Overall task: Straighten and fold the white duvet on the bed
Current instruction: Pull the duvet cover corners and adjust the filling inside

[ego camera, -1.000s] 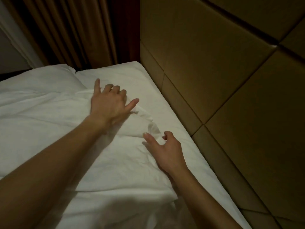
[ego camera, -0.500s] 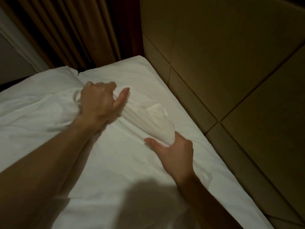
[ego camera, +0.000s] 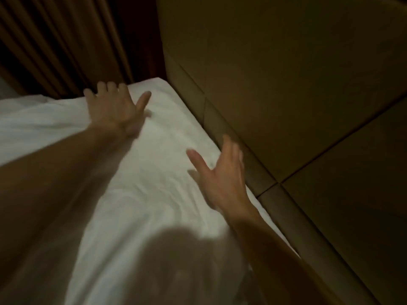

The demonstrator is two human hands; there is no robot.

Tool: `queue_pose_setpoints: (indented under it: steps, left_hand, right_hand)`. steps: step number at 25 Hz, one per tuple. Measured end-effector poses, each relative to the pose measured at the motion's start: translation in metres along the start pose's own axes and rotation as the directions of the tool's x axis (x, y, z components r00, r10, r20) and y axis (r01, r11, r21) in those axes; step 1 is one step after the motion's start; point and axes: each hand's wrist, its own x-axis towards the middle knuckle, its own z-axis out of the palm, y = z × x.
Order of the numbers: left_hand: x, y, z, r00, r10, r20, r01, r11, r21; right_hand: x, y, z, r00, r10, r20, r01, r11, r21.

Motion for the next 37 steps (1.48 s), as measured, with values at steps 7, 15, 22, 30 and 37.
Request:
queue_pose_setpoints:
  steps: [7,15,22,30,37]
  left_hand:
    - [-0.177,0.059,-0.024,0.715,0.690,0.112,-0.618,0.699,-0.361]
    - [-0.307,0.103,0.020,0.523,0.824,0.219,-0.761,0.567,-0.315]
    - [-0.286,0.097,0.035,0.723,0.689,-0.045,-0.689,0.714,-0.126]
    - [-0.329,0.150,0.042,0.469,0.877,0.107,-0.845,0.481,-0.236]
    - [-0.371,0.211,0.014,0.624,0.776,0.088,-0.502,0.485,-0.717]
  right_hand:
    - [-0.106,0.104,-0.014,0.976,0.204,0.082,-0.207,0.978,0.029]
    - [-0.238,0.141,-0.079,0.879,0.403,0.255,-0.360,0.912,-0.197]
    - [-0.286,0.166,-0.088,0.907,0.394,0.150,-0.381,0.918,-0.111]
    - [-0.272,0.190,-0.167,0.913,0.408,-0.029,-0.403,0.886,-0.228]
    - [-0.263,0.197,-0.191,0.935,0.317,-0.160,-0.335,0.936,-0.107]
